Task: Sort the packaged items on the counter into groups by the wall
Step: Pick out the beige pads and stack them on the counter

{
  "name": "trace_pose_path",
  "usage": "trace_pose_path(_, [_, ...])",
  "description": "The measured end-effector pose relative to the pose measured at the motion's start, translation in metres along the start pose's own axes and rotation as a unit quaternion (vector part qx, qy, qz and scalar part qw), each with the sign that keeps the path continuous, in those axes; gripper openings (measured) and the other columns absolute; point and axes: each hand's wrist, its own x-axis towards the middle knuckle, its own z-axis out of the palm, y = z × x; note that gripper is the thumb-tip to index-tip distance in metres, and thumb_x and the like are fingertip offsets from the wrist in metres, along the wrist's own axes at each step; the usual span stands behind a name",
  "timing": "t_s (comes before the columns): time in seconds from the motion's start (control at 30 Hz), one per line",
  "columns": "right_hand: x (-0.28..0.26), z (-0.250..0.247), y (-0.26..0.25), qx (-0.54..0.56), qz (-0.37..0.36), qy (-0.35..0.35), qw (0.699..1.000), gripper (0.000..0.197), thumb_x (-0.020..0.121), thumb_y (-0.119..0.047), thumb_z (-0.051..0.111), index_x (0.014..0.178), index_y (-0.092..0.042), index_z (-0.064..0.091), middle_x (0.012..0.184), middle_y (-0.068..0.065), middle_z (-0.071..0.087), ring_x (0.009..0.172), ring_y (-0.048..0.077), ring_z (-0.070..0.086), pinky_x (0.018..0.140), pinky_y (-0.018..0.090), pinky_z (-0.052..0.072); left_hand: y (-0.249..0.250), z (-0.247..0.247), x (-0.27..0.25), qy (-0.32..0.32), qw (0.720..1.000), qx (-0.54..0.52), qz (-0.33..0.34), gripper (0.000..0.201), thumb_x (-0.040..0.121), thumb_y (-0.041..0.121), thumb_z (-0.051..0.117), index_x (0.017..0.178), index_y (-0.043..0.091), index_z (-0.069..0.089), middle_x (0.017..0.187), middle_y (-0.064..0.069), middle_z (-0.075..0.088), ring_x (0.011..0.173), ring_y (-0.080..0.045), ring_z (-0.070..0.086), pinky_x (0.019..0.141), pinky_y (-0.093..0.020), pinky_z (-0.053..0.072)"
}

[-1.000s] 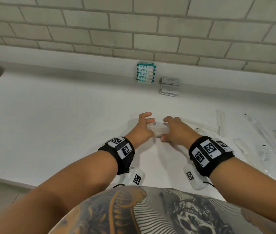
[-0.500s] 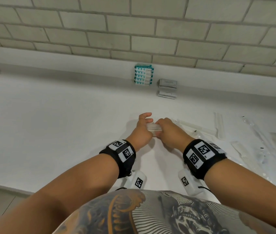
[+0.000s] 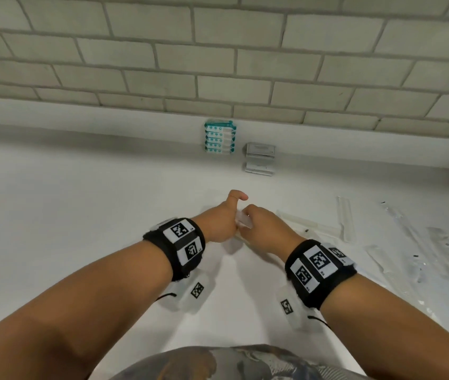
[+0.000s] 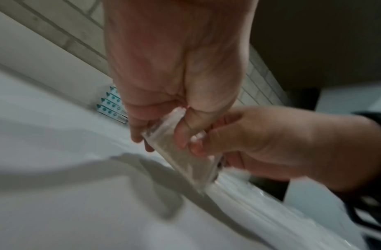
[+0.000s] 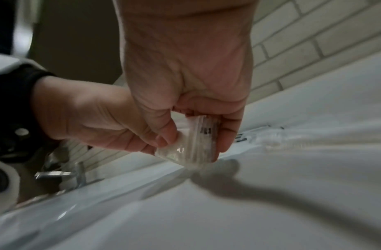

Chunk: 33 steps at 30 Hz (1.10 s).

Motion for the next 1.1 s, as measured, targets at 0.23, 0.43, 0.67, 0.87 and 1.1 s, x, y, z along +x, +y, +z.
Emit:
trace_pose_path(0.23, [0.043, -0.016, 0.024, 0.297, 0.132, 0.061, 0.944, 0.021, 0.09, -0.016, 0.058, 0.108, -0.005, 0.062, 0.098, 0.014, 0.068, 0.085, 0.027, 0.069, 0.067, 0.036, 0.06, 0.008, 0.0, 0.048, 0.11, 0.938, -0.3, -0.134, 0.073, 0.081, 0.014, 0.064, 0.144, 0.02, 0.026, 0.125, -0.008, 0.053, 0.11, -0.025, 0.059, 0.095, -0.035, 0.05])
trace_pose_path(0.43, [0.084, -0.032, 0.036, 0.409, 0.217, 0.063, 0.884, 0.009, 0.092, -0.015, 0.058, 0.09, -0.008, 0.063, 0.086, 0.013, 0.066, 0.076, 0.027, 0.066, 0.057, 0.028, 0.052, 0.019, -0.008, 0.088, 0.113, 0.921, -0.345, -0.144, 0.032, 0.067, 0.02, 0.054, 0.084, -0.004, 0.067, 0.074, -0.02, 0.061, 0.072, -0.03, 0.06, 0.067, -0.038, 0.05])
trace_pose_path(0.67, [0.12, -0.042, 0.059, 0.281, 0.291, 0.035, 0.914, 0.022, 0.089, -0.019, 0.057, 0.069, -0.015, 0.051, 0.066, 0.003, 0.053, 0.051, 0.015, 0.048, 0.046, 0.023, 0.038, 0.009, -0.015, 0.132, 0.1, 0.934, -0.282, -0.195, 0.017, 0.085, 0.01, 0.062, 0.068, 0.005, 0.061, 0.079, -0.018, 0.061, 0.08, -0.032, 0.065, 0.086, -0.047, 0.055])
trace_pose_path(0.87, [0.13, -0.041, 0.059, 0.253, 0.304, 0.031, 0.918, 0.021, 0.084, -0.012, 0.056, 0.063, -0.008, 0.052, 0.059, 0.009, 0.053, 0.052, 0.022, 0.048, 0.049, 0.025, 0.037, 0.002, -0.014, 0.143, 0.093, 0.929, -0.27, -0.233, 0.019, 0.087, 0.013, 0.067, 0.07, 0.006, 0.06, 0.074, -0.011, 0.06, 0.074, -0.026, 0.062, 0.074, -0.036, 0.056])
trace_pose_path(1.1, [0.116, -0.058, 0.06, 0.285, 0.253, -0.014, 0.924, 0.029, 0.088, -0.02, 0.064, 0.108, -0.002, 0.053, 0.073, 0.007, 0.056, 0.057, 0.017, 0.052, 0.043, 0.023, 0.039, 0.004, -0.017, 0.135, 0.122, 0.921, -0.299, -0.219, 0.02, 0.084, 0.015, 0.072, 0.084, -0.001, 0.06, 0.089, -0.022, 0.065, 0.076, -0.029, 0.064, 0.082, -0.047, 0.058])
